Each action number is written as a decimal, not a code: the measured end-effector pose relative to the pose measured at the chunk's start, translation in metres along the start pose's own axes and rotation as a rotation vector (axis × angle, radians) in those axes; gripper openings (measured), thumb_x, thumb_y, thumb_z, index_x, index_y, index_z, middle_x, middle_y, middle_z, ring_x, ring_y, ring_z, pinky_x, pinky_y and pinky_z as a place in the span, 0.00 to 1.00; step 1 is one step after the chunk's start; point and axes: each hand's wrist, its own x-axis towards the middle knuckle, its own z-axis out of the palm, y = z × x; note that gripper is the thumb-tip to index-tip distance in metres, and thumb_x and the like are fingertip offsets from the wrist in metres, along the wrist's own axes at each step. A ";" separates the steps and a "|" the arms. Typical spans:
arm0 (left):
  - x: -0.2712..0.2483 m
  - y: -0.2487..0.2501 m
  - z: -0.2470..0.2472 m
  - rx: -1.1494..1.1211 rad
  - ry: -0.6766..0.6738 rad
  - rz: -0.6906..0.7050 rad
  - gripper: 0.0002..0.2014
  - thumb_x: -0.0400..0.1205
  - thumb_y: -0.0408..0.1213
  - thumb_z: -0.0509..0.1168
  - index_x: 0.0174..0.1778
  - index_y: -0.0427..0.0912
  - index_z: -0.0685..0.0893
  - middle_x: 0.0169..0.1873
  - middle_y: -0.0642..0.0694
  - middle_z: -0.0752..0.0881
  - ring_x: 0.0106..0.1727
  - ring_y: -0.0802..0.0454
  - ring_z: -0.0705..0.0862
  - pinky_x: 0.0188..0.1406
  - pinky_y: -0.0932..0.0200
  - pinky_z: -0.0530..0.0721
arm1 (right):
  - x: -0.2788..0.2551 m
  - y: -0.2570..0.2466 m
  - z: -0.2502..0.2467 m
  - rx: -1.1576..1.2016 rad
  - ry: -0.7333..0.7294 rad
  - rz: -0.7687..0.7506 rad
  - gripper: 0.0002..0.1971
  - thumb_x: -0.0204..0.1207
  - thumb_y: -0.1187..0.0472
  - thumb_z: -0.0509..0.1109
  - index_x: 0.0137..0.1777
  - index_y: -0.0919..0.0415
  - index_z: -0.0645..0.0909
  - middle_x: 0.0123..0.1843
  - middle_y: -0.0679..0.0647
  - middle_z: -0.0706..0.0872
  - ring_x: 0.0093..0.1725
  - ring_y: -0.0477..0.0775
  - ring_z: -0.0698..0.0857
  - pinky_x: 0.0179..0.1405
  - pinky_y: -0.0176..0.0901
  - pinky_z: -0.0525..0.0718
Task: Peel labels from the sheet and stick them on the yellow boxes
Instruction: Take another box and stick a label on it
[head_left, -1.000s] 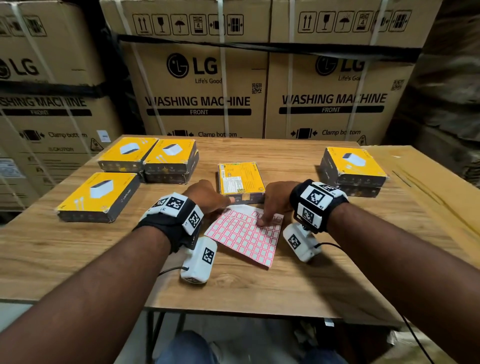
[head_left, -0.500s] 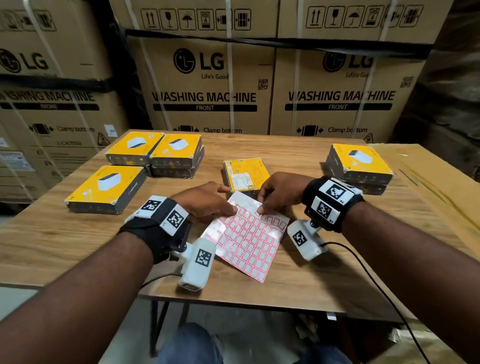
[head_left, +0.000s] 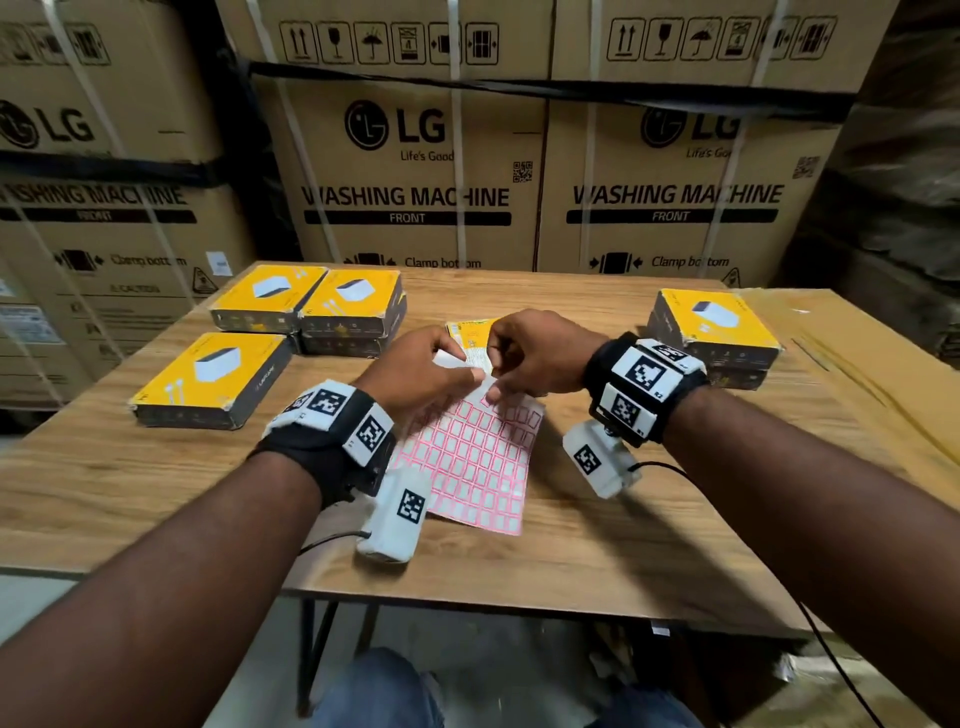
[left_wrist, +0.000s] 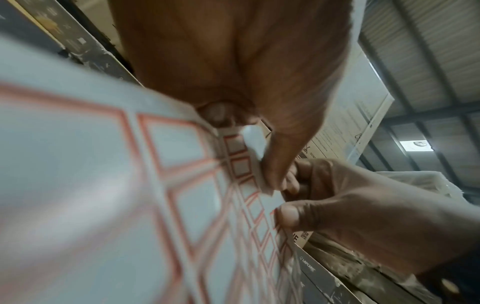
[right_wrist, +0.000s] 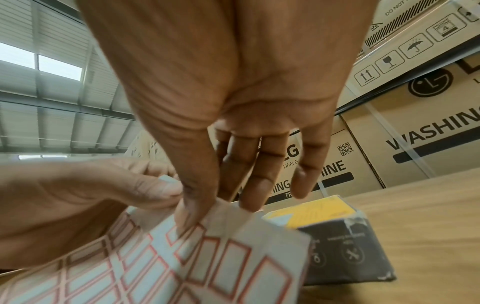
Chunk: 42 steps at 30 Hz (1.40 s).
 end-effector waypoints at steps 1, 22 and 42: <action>0.000 -0.001 0.000 -0.035 -0.023 -0.034 0.18 0.70 0.51 0.79 0.46 0.48 0.80 0.45 0.45 0.88 0.42 0.51 0.85 0.42 0.53 0.82 | 0.001 0.001 0.001 0.017 0.022 -0.009 0.14 0.66 0.57 0.84 0.41 0.55 0.80 0.37 0.45 0.85 0.33 0.42 0.81 0.28 0.34 0.75; 0.005 -0.005 0.000 -0.429 -0.077 -0.202 0.22 0.77 0.30 0.74 0.68 0.34 0.81 0.55 0.35 0.89 0.57 0.41 0.89 0.61 0.48 0.86 | -0.002 -0.003 0.017 -0.122 0.225 -0.086 0.08 0.70 0.57 0.81 0.49 0.51 0.90 0.43 0.40 0.84 0.39 0.36 0.76 0.33 0.28 0.66; -0.002 0.001 0.004 0.077 -0.179 -0.047 0.11 0.74 0.37 0.77 0.51 0.49 0.88 0.55 0.50 0.87 0.56 0.53 0.84 0.60 0.55 0.80 | -0.006 -0.004 0.014 -0.161 0.008 -0.061 0.04 0.76 0.57 0.75 0.48 0.54 0.90 0.35 0.37 0.77 0.43 0.43 0.77 0.36 0.35 0.70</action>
